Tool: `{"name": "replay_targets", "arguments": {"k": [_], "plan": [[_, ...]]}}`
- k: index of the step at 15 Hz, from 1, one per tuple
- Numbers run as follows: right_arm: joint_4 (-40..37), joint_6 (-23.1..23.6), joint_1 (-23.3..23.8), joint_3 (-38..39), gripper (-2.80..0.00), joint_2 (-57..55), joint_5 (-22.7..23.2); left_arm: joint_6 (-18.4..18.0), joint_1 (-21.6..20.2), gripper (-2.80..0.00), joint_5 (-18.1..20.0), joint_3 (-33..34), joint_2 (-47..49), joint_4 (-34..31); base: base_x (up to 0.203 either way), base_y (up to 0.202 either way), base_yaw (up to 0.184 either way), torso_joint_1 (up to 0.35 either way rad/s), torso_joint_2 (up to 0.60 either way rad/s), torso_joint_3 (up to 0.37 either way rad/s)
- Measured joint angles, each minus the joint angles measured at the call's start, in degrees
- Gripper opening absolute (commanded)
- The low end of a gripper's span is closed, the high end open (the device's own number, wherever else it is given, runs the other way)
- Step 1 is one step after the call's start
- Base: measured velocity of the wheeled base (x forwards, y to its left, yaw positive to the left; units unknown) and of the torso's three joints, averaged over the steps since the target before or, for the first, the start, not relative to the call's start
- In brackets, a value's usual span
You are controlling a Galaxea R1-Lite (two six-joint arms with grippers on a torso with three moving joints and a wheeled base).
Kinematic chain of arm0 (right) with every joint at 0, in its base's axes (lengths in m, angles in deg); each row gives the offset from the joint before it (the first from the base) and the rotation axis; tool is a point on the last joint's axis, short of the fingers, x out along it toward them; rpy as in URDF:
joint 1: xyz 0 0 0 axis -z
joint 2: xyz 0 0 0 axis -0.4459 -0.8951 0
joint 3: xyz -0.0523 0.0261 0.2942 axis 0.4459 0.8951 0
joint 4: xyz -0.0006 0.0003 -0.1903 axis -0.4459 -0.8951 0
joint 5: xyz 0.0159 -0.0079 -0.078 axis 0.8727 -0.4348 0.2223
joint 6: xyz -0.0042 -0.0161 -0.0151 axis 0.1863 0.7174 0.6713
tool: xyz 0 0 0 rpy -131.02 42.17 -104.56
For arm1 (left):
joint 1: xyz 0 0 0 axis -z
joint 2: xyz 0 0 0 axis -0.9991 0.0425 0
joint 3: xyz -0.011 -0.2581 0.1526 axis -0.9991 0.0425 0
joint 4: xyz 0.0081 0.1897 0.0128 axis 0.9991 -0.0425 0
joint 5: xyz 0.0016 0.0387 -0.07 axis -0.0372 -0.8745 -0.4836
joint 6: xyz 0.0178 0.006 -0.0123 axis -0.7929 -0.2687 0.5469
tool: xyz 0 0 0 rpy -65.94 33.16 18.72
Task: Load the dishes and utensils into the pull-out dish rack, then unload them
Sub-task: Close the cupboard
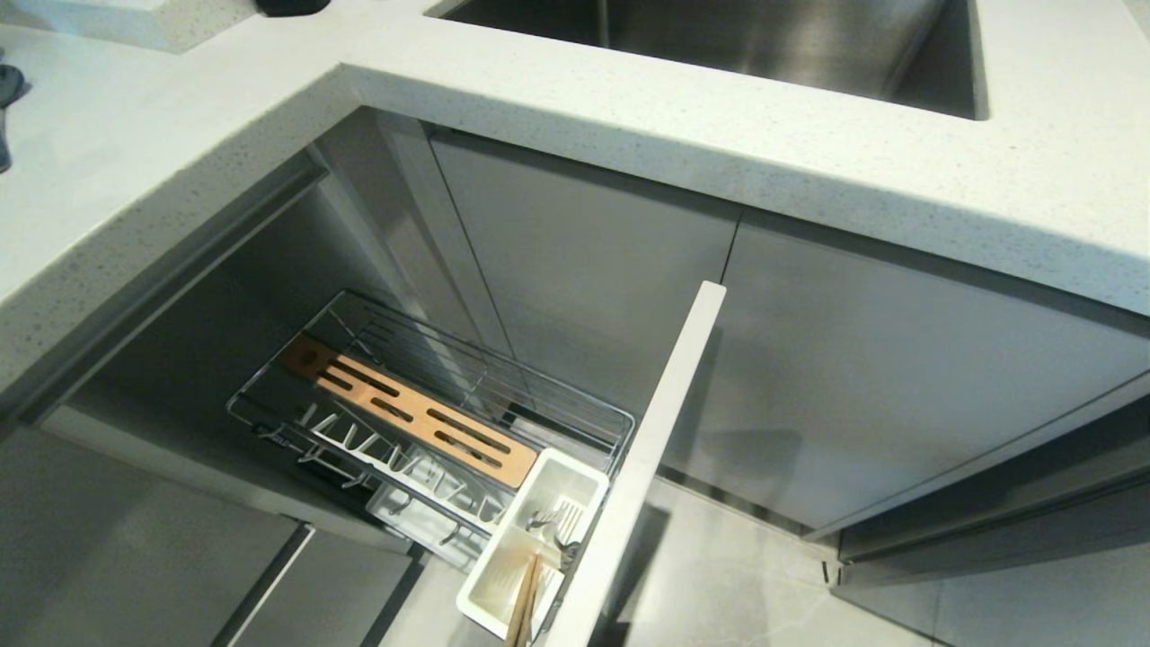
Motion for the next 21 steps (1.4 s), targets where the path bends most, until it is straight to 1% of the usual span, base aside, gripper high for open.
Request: {"name": "replay_targets", "arguments": {"k": [1, 3, 5, 6, 8, 10, 12, 14, 15, 16, 18, 21], "plan": [[0.0, 0.0, 0.0, 0.0, -2.8, 0.0, 0.0, 0.48, 4.3, -2.8, -0.37, -4.36, 0.64, -3.89, 0.0, 0.0, 0.0, 0.0, 0.0, 0.0], [0.01, 0.0, 0.0, 0.0, -2.8, 0.0, 0.0, 2.22, 15.91, -2.8, -2.31, -11.31, 2.44, -12.52, 0.0, 0.0, 0.0, 0.0, 0.0, 0.0], [0.0, 0.0, 0.0, 0.0, -2.8, 0.0, 0.0, 4.75, 27.02, -2.8, -4.9, -13.69, 4.33, -18.59, 0.0, 0.0, 0.0, 0.0, 0.0, 0.0], [0.0, 0.0, 0.0, 0.0, -2.8, 0.0, 0.0, 6.16, 32.93, -2.8, -5.83, -13.83, 5.51, -20.68, 0.0, 0.0, 0.0, 0.0, 0.0, 0.0], [0.0, 0.0, 0.0, 0.0, -2.8, 0.0, 0.0, 7.65, 43.41, -2.8, -6.84, -12.29, 8.06, -22.37, 0.0, 0.0, 0.0, 0.0, 0.0, 0.0], [0.0, 0.0, 0.0, 0.0, -2.8, 0.0, 0.0, 8.49, 52.14, -2.8, -7.43, -9.98, 11.52, -23.18, 0.0, 0.0, 0.0, 0.0, 0.0, 0.0], [0.0, 0.0, 0.0, 0.0, -2.8, 0.0, 0.0, 8.94, 59.72, -2.8, -8.56, -7.62, 14.97, -23.33, 0.0, 0.0, 0.0, 0.0, 0.0, 0.0], [0.0, 0.0, -0.04, 0.0, -2.8, 0.0, 0.0, 9.43, 65.69, -2.8, -11.02, -5.55, 18.71, -23.53, 0.0, 0.0, 0.0, 0.0, 0.0, 0.0], [0.0, 0.0, -0.04, 0.0, -2.8, 0.0, 0.0, 9.61, 67.6, -2.8, -11.97, -4.9, 20.35, -23.92, 0.0, 0.0, 0.0, 0.0, 0.0, 0.0], [0.0, 0.0, -0.02, 0.0, -2.8, 0.0, 0.0, 10.01, 69.1, -2.8, -12.18, -4.49, 21.61, -24.9, 0.0, 0.0, 0.0, 0.0, 0.0, 0.0], [0.0, 0.0, 0.02, 0.0, -2.8, 0.0, 0.0, 12.07, 71.86, -2.8, -12.17, -4.23, 23.84, -26.65, 0.0, 0.0, 0.0, 0.0, 0.0, 0.0], [0.0, 0.0, 0.02, 0.0, -2.8, 0.0, 0.0, 12.97, 74.18, -2.8, -12.03, -4.15, 26.15, -27.9, 0.0, 0.0, 0.0, 0.0, 0.0, 0.0]]}}
